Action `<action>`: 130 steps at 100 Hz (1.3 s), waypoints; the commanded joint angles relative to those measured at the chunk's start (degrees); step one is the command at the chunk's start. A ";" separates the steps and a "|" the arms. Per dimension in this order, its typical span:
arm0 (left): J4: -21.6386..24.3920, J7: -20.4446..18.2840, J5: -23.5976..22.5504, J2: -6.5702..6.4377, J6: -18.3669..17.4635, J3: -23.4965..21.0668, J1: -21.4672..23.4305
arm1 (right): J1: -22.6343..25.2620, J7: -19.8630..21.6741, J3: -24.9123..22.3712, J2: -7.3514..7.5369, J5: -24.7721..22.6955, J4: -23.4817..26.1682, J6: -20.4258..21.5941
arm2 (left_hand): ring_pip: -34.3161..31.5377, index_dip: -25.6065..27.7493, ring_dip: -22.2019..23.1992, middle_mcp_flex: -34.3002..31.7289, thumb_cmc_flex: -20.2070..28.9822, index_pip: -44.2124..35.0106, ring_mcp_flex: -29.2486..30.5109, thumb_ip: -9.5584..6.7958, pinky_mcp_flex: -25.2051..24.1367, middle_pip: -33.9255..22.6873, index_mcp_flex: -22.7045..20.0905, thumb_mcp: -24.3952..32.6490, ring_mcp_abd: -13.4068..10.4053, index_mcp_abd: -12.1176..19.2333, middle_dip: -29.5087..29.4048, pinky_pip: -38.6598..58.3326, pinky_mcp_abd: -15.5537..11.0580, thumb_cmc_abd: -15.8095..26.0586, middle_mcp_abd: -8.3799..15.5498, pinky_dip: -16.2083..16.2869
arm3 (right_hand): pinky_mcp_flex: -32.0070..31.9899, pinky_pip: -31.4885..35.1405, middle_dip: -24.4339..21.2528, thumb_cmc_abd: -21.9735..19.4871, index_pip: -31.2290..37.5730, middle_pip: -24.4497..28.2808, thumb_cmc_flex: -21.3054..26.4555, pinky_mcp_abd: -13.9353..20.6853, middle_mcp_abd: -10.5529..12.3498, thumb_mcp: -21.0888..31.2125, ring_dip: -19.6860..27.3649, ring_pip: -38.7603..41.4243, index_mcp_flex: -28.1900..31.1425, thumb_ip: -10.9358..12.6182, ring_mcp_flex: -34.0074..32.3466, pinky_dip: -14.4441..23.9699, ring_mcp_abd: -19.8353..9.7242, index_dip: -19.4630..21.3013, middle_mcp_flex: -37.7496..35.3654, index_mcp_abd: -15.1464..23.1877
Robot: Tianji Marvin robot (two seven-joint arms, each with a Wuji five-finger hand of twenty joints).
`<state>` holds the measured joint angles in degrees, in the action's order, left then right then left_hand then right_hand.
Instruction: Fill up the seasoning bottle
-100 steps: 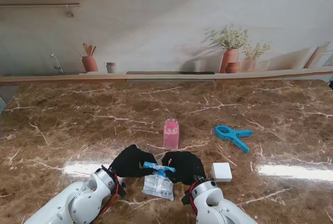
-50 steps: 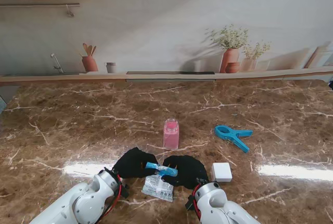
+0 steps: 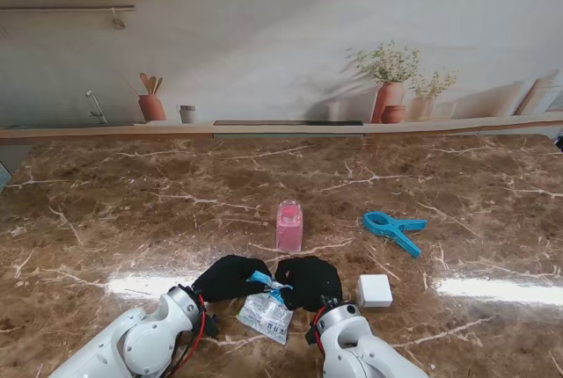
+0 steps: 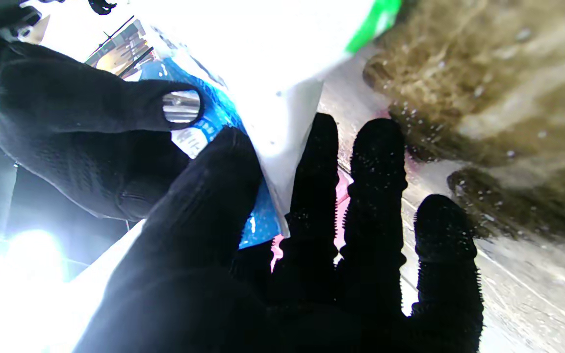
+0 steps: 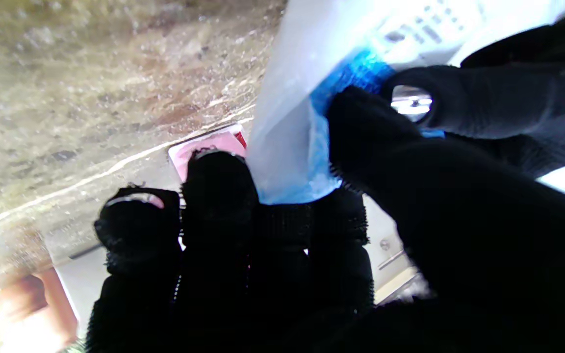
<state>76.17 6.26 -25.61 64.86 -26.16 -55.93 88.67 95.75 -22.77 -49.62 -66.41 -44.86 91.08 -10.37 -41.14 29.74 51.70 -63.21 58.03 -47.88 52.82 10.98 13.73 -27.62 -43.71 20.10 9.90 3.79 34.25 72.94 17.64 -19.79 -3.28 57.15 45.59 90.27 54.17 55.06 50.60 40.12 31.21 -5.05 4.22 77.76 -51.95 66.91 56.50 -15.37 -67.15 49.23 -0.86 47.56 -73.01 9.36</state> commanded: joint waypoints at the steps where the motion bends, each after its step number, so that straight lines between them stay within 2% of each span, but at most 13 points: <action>1: -0.94 -0.36 0.00 -0.01 0.93 0.25 -0.05 | -0.21 0.23 0.57 0.17 -0.35 -1.83 0.65 | 1.31 3.99 -1.40 0.69 4.95 -6.40 -1.04 -1.28 -0.53 -1.69 1.29 1.05 4.71 7.54 -1.78 0.08 0.43 5.51 -0.46 1.74 | 1.69 4.41 2.01 1.86 2.55 4.23 7.76 0.79 3.81 9.79 -1.61 1.83 8.93 0.43 -3.13 -0.26 -1.40 3.78 -4.19 11.16; 22: -1.13 -1.81 1.47 -0.06 4.06 0.15 0.07 | -2.83 -3.52 2.48 -0.57 -1.05 -6.06 0.19 | -1.61 4.53 -2.44 -3.19 -3.59 -7.35 2.49 2.56 1.67 -1.46 -2.47 18.55 6.72 6.22 -6.45 4.12 0.97 -1.01 -2.31 3.86 | 5.47 4.41 0.04 5.59 1.51 2.41 8.95 0.28 3.35 12.19 0.21 -0.04 14.00 4.13 -6.60 -1.30 0.01 2.62 -7.82 10.89; 38: -0.43 -2.44 0.72 -0.38 5.74 -0.28 0.59 | -4.37 -5.61 3.83 -0.59 -2.83 -8.73 0.17 | -5.11 7.94 -1.12 -5.02 -6.75 -10.66 4.48 2.10 3.38 -4.17 -4.73 26.00 7.20 7.20 -3.03 6.62 0.92 -3.35 -2.79 4.71 | 4.96 3.65 -0.42 3.67 0.20 1.01 8.21 0.25 3.28 10.97 0.08 -1.58 11.75 1.98 -5.85 -1.73 -0.10 0.27 -6.78 10.59; 47: 0.36 -2.13 -2.29 -0.75 6.82 -0.35 0.77 | -5.35 -6.65 4.91 -0.26 -4.98 -10.07 0.13 | -7.01 8.33 -0.59 -6.26 -7.26 -11.17 6.05 1.69 4.85 -5.59 -6.74 29.02 6.93 7.18 -0.05 7.40 1.03 -4.15 -2.83 4.30 | 2.92 2.81 -0.48 -0.31 0.87 -0.74 7.49 0.61 3.05 6.44 -0.24 -2.82 6.95 1.58 -3.72 -0.97 -0.64 -5.20 -4.63 9.58; 58: 0.92 -0.85 -6.48 -1.10 7.69 -0.20 0.86 | -6.24 -8.33 5.89 0.40 -8.26 -11.12 0.50 | -7.76 5.02 -0.72 -7.59 -7.90 -8.60 7.60 2.36 6.39 -5.34 -9.34 31.42 6.69 7.71 1.30 7.91 1.54 -5.57 -2.93 3.46 | 1.54 1.98 -4.54 -2.26 4.33 -3.66 5.72 1.44 2.56 2.24 1.16 -4.55 1.73 1.79 -2.09 -0.62 -1.48 -15.30 -3.09 8.99; 65: 1.95 -1.05 -10.83 -1.91 8.32 -0.40 1.01 | -6.58 -9.03 6.26 0.88 -10.19 -11.38 0.60 | -6.91 0.02 -1.44 -7.73 -8.48 -4.83 7.96 2.92 6.92 -3.83 -9.48 30.68 5.23 8.66 1.25 7.77 1.35 -6.31 -1.74 2.80 | 0.85 1.41 -6.09 -3.11 5.00 -4.61 4.55 1.63 2.56 -0.32 1.32 -5.19 0.26 1.68 -1.51 -0.68 -2.11 -17.40 -2.59 8.66; 70: 2.44 -1.08 -12.70 -2.26 8.53 -0.60 1.20 | -6.84 -9.44 6.52 1.15 -11.25 -11.58 0.59 | -5.31 -6.56 -1.99 -6.82 -8.19 -2.89 7.09 2.72 6.95 -1.90 -7.79 27.08 4.01 7.78 0.86 7.21 0.67 -6.56 -0.46 1.82 | 0.56 1.12 -6.61 -4.89 5.03 -4.86 4.30 1.74 2.49 -3.41 1.26 -5.45 -0.48 1.64 -1.16 -0.66 -2.44 -18.26 -2.14 8.22; 80: 2.18 0.71 -12.78 -1.96 8.21 -0.72 1.58 | -7.39 -10.05 7.02 1.41 -12.25 -12.12 1.06 | -1.41 -14.35 -3.04 -4.59 -12.34 0.10 4.18 -0.91 5.24 1.50 -7.06 21.98 3.52 4.52 -0.48 5.53 1.11 -10.01 0.62 1.36 | 0.20 0.67 -7.35 -2.78 4.71 -5.25 4.48 1.86 2.46 -6.45 1.24 -5.67 -0.75 0.34 -0.90 -0.72 -2.69 -19.53 -1.99 7.69; 90: 1.15 5.28 -14.88 -1.43 7.86 -0.36 1.49 | -7.78 -10.46 7.41 1.49 -12.60 -12.53 1.42 | -2.76 -14.75 -2.36 -7.72 -13.42 -4.33 5.79 0.30 6.81 2.44 -9.36 23.65 2.44 6.29 1.88 6.16 1.81 -17.53 1.98 2.22 | -0.02 0.33 -7.55 0.75 4.90 -5.17 4.22 1.90 2.55 -8.70 1.25 -5.88 -0.84 -1.57 -0.63 -0.76 -3.02 -20.33 -2.00 7.43; 105: 0.33 9.07 -17.46 -1.19 8.30 0.04 1.22 | -7.38 -10.02 6.84 1.69 -12.68 -11.94 2.39 | -3.88 -17.30 -2.03 -9.82 -13.80 -5.65 7.61 0.76 8.44 2.15 -11.96 24.75 2.17 5.99 1.90 6.82 1.42 -19.64 1.53 2.37 | -4.69 -5.40 -6.64 4.54 1.66 -7.04 -1.00 1.34 2.68 -9.77 2.77 -11.04 -5.14 -4.52 4.16 -1.61 -3.29 -19.18 3.22 5.44; 112: 0.15 9.61 -17.66 -1.12 8.49 0.13 1.15 | -6.25 -9.65 5.46 1.78 -12.73 -10.54 2.56 | -4.01 -17.64 -1.98 -9.84 -13.72 -5.70 7.69 0.84 8.42 2.03 -12.12 24.78 2.07 5.83 1.85 6.89 1.34 -19.74 1.48 2.36 | -7.95 -9.92 -8.87 2.42 -8.37 -9.53 -4.75 0.81 2.30 -8.84 5.75 -16.49 -5.58 -1.78 7.37 -2.61 -2.85 -15.53 7.21 2.36; 118: 0.02 9.83 -17.74 -1.09 8.48 0.23 1.09 | -4.77 -9.13 3.74 1.82 -12.55 -8.70 2.77 | -4.00 -17.84 -1.99 -9.81 -13.68 -5.76 7.63 0.86 8.29 1.96 -12.18 24.79 2.02 5.76 1.81 6.87 1.38 -19.60 1.35 2.33 | -10.89 -13.49 -15.25 -0.65 -16.93 -10.48 -7.95 0.16 1.93 -8.68 8.63 -20.90 -6.01 5.20 9.95 -3.61 -2.23 -10.50 10.58 0.17; 130: 0.33 9.45 -18.54 -1.35 8.67 0.27 1.17 | -0.81 -6.64 -0.56 2.26 -12.82 -3.34 3.23 | -3.82 -18.01 -2.04 -9.46 -13.77 -5.87 7.32 0.93 7.75 1.92 -11.84 24.68 1.70 5.75 1.76 6.55 1.35 -19.21 1.56 2.18 | -15.23 -19.50 -18.58 -2.99 -21.77 -13.49 -11.33 -1.00 1.67 -9.97 12.29 -27.78 -8.89 6.04 13.22 -5.45 -1.46 -10.94 14.28 -0.84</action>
<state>77.52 16.60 -43.34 63.89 -18.19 -55.86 89.15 93.13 -30.40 -49.63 -64.87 -57.70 85.68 -6.95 -48.62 12.54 52.25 -69.78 43.69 -51.59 59.07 12.92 21.71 -26.53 -53.93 42.21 8.82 7.48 36.43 78.87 18.26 -37.36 0.49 58.87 32.47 73.14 37.31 53.02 31.09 28.10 22.47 -5.37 5.51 67.85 -41.44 42.11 49.84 -11.32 -56.32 45.08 -2.47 36.35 -60.92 9.31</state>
